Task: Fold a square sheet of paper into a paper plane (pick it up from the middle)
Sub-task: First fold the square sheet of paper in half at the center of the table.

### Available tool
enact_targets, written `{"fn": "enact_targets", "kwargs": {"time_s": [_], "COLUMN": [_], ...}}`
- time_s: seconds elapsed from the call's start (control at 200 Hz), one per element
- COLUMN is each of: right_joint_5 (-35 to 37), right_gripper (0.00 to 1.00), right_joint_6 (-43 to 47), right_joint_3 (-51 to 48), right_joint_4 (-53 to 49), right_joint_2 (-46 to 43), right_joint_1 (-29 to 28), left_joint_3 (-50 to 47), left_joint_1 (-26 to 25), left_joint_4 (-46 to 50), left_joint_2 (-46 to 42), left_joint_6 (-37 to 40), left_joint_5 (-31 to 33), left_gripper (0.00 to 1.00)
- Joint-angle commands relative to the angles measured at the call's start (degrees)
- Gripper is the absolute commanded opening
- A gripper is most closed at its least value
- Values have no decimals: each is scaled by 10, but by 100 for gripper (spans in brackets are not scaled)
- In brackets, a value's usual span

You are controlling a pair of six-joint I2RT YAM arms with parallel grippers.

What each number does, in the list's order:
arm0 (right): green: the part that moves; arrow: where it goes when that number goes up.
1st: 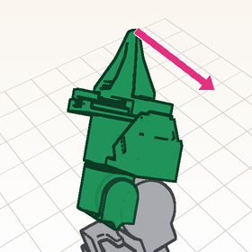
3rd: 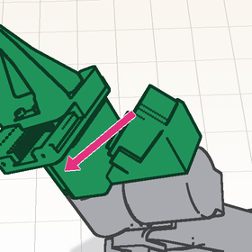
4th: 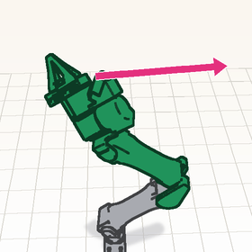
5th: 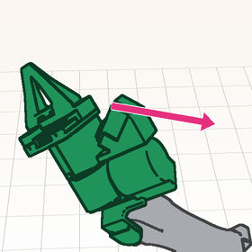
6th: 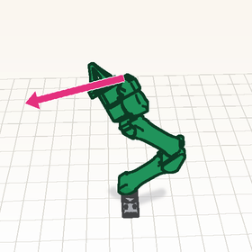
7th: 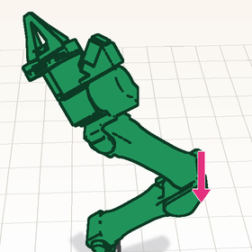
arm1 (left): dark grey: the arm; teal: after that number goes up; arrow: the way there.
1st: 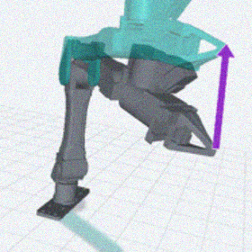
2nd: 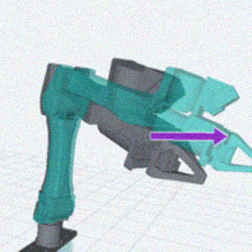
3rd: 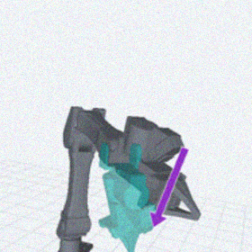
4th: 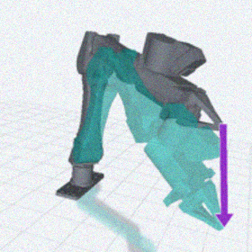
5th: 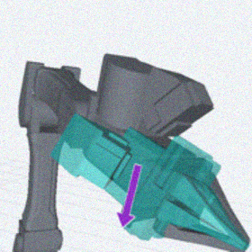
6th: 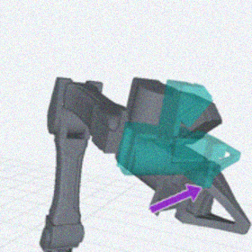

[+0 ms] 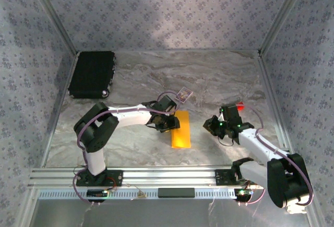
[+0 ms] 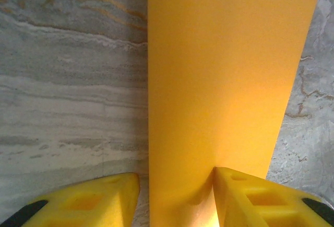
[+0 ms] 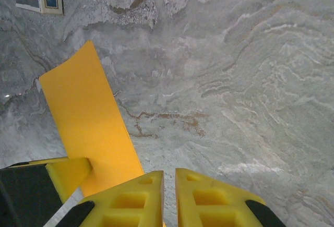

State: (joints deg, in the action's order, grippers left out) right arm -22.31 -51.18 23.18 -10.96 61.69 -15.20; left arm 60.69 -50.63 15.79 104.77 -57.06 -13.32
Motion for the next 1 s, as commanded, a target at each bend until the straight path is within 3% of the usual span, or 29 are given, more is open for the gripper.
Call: {"fn": "enact_targets", "kwargs": {"time_s": [0.0,0.994], "right_joint_5": [-3,-6], "right_gripper": [15,15], "right_joint_6": [-1,4], "right_joint_3": [-4,4], "right_joint_4": [-1,2], "right_joint_2": [-2,14], "right_joint_1": [-4,-9], "left_joint_3": [-4,3], "left_joint_1": [-3,0], "left_joint_4": [-1,7], "left_joint_2": [53,61], "left_joint_6": [11,17], "left_joint_5": [11,17], "left_gripper": [44,44]}}
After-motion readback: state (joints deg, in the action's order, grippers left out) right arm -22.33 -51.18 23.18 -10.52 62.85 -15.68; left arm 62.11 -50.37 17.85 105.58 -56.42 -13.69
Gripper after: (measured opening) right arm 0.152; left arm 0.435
